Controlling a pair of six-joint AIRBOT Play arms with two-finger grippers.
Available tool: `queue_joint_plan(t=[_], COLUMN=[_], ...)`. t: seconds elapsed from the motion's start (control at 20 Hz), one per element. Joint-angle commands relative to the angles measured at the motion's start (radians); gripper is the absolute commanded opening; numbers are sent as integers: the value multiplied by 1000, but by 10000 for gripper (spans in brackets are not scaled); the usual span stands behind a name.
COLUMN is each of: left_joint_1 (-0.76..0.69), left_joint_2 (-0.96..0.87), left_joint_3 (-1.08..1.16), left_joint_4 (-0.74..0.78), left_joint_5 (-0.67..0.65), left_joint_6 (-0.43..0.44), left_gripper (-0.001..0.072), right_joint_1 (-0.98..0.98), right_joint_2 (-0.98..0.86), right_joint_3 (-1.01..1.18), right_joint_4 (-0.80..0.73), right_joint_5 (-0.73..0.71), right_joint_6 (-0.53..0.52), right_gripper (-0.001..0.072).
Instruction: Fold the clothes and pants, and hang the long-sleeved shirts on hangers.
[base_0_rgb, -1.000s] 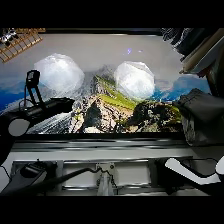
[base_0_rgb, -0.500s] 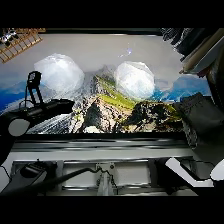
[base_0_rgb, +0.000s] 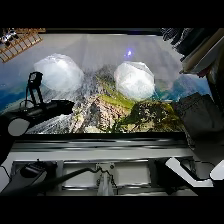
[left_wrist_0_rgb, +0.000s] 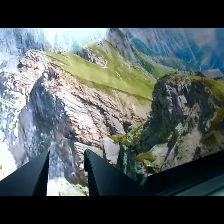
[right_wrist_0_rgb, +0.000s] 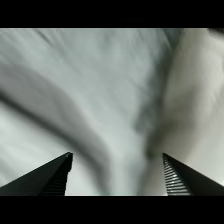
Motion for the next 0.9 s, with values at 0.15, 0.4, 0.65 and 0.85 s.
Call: queue_joint_plan(t=[0.15,0.4,0.65,0.85], left_joint_1=[1,1,1,1], left_joint_2=[-75,-236,-264,-264], left_joint_3=[170,408,423,423], left_joint_4=[58,213,236,236], left_joint_5=[1,5,25,26], left_joint_6=[83,121,120,120], left_gripper=[230,230,230,230], right_joint_1=[118,496,823,925], right_joint_2=[1,0,0,0], right_joint_3=[275,295,291,291], right_joint_4=[467,554,397,404], right_joint_5=[-108,-92,-55,-57], right_joint_6=[-80,-297,-380,-380], right_gripper=[614,614,615,637])
